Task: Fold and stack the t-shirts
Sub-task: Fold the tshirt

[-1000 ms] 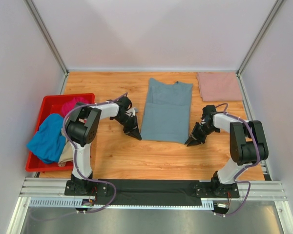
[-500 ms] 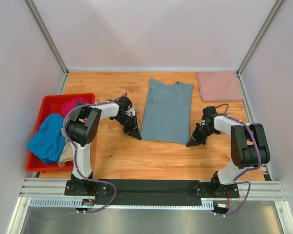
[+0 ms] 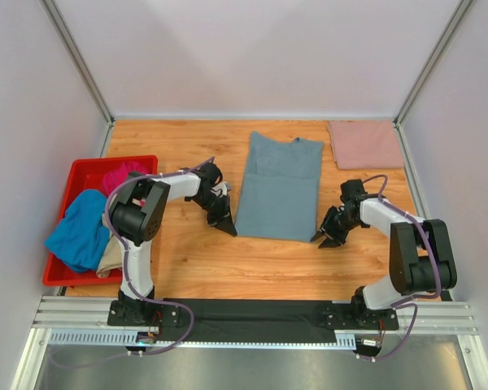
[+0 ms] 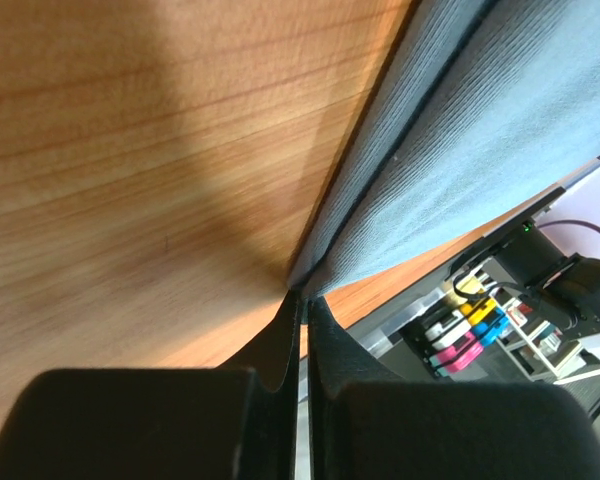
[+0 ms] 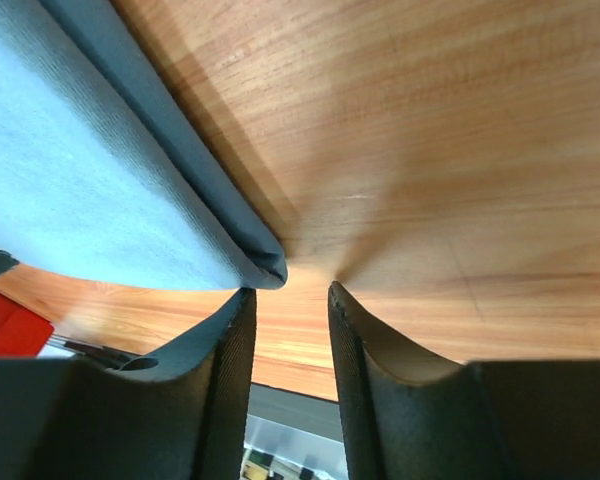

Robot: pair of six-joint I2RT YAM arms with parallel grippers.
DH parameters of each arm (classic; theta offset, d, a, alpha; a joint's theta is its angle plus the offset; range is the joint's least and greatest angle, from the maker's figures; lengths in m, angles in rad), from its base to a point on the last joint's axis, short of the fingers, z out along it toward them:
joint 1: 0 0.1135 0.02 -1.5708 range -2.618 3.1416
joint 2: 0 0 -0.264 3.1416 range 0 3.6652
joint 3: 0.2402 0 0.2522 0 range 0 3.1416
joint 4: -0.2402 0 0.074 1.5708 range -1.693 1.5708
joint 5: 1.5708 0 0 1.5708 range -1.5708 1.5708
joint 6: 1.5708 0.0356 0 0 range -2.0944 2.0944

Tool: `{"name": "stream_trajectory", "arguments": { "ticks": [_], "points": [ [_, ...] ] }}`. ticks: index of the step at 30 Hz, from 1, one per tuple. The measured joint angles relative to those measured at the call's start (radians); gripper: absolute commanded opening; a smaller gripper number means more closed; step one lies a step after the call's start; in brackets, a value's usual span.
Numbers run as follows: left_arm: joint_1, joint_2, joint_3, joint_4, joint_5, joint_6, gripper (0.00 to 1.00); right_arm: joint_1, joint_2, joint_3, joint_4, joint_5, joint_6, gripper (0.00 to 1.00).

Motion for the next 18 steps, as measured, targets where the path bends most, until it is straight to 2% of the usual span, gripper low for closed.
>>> {"name": "stream_trajectory", "arguments": {
  "ticks": [5,18],
  "points": [
    [0.0,0.0,0.0,-0.001,0.0,0.001,0.0,0.002,-0.006,-0.014,0.019,0.003,0.031,0.4],
    [-0.001,0.006,0.02,-0.027,-0.012,0.005,0.0,0.015,-0.004,-0.016,0.064,0.01,0.09,0.34]
  ]
}}
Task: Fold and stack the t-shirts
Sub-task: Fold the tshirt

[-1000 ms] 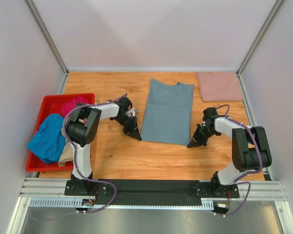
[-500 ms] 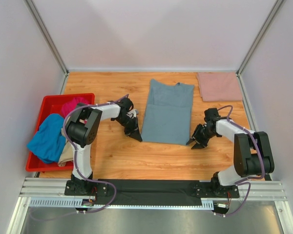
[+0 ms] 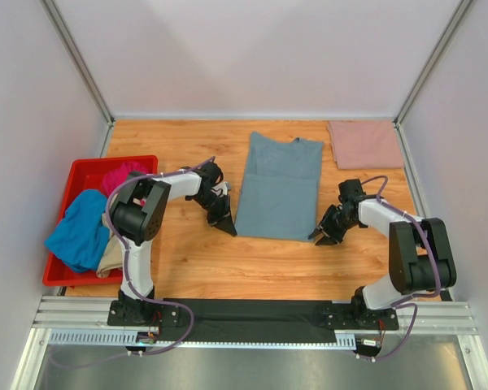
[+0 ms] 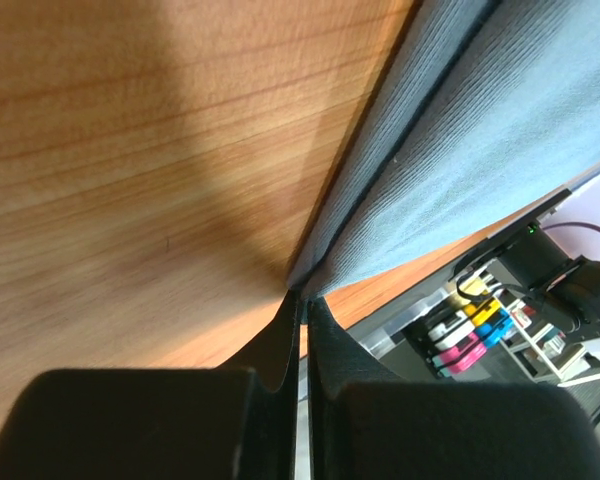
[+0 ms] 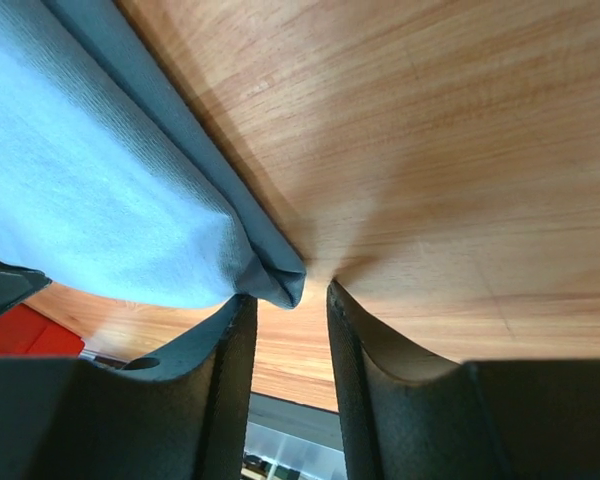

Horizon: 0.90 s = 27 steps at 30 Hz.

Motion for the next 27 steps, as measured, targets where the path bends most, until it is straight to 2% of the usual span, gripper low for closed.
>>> {"name": "stream_trajectory", "arguments": {
  "ticks": [4,8,16,27],
  "points": [
    [0.0,0.002,0.0,0.0,0.003,-0.001,0.0,0.0,0.01,0.0,0.004,0.002,0.001,0.25],
    [0.0,0.005,0.0,0.0,0.008,-0.005,0.0,0.0,0.023,-0.003,0.023,-0.003,-0.006,0.0],
    [0.0,-0.002,0.003,-0.018,-0.01,-0.026,0.0,0.007,-0.031,-0.014,0.008,0.031,-0.034,0.0],
    [-0.011,-0.209,0.008,-0.117,-0.049,-0.065,0.0,0.063,-0.408,-0.041,-0.159,0.107,-0.048,0.0]
  ]
}}
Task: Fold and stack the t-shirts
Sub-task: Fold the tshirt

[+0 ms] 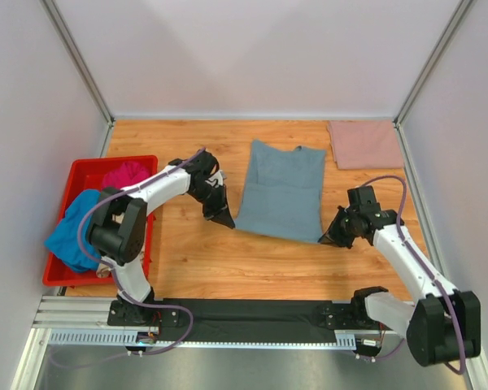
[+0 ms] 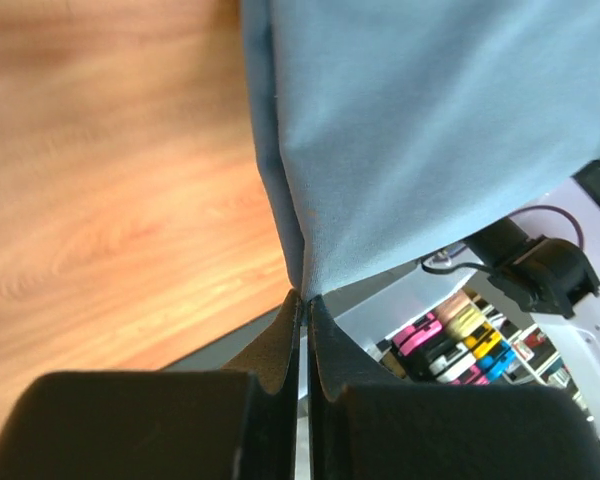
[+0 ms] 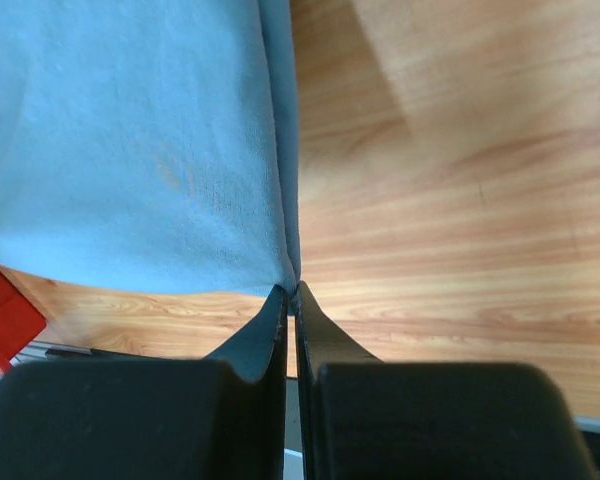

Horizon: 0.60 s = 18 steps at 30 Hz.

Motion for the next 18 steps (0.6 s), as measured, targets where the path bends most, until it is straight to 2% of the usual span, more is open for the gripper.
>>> {"name": "stream_trajectory", "arguments": {
  "ticks": [6,9,14,18],
  "points": [
    [-0.002,-0.123,0.0,-0.045,-0.002,-0.027,0.0,0.004,-0.172,-0.022,-0.079,0.003,0.018,0.0],
    [-0.002,-0.15,0.028,-0.074,-0.008,-0.032,0.0,0.004,-0.207,0.005,-0.108,0.004,0.022,0.0],
    [0.0,-0.117,0.195,-0.137,-0.046,-0.028,0.0,0.004,-0.13,0.13,-0.14,0.037,0.011,0.0],
    [0.018,-0.038,0.357,-0.153,-0.057,-0.029,0.0,0.003,-0.007,0.292,-0.159,0.085,-0.018,0.0]
  ]
}}
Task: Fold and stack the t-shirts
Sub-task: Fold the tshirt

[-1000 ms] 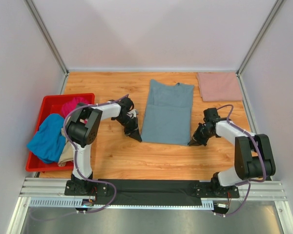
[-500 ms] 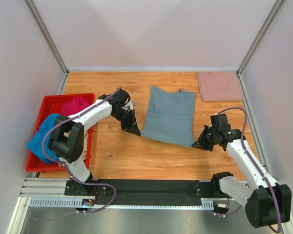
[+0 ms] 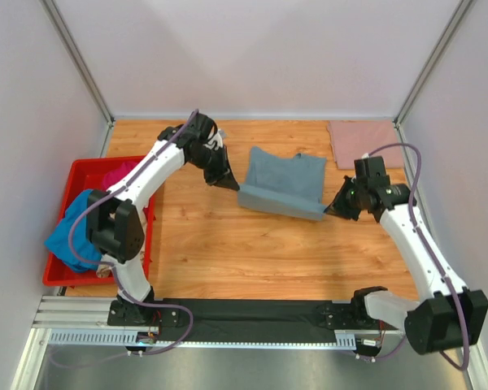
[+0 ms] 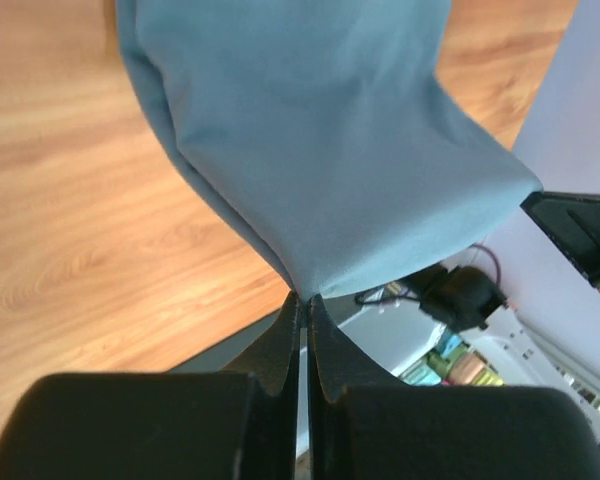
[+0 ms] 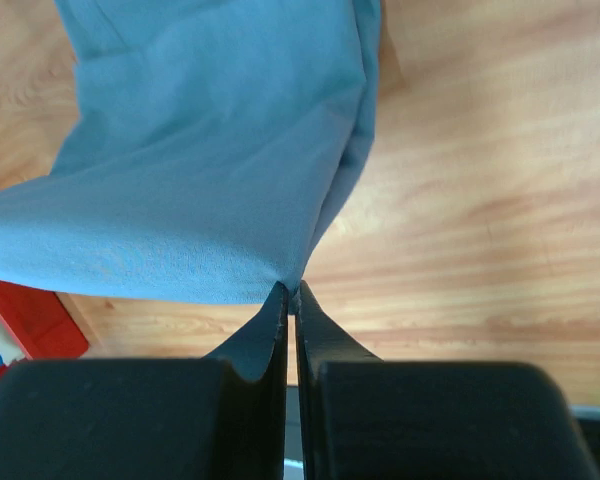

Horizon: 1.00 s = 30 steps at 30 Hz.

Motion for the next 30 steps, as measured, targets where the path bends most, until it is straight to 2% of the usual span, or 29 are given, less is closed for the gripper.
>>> {"name": "stream_trajectory", "arguments": {
  "ticks": [6,10,17,23,30],
  "points": [
    [0.047,0.162,0.259,-0.005,0.002,-0.005,0.0,-0.007,0.213,0.231,-0.003,0.041,-0.066,0.0],
    [0.07,0.263,0.375,0.048,0.007,-0.025,0.0,-0.034,0.346,0.362,-0.002,0.055,-0.113,0.0],
    [0.105,0.396,0.4,0.315,0.029,-0.162,0.0,-0.077,0.593,0.562,0.042,0.068,-0.164,0.0],
    [0.125,0.54,0.42,0.593,0.056,-0.295,0.0,-0.109,0.741,0.658,0.08,0.06,-0.167,0.0],
    [0.122,0.779,0.625,0.814,0.08,-0.443,0.0,-0.179,0.875,0.799,0.117,0.013,-0.164,0.0]
  ]
}}
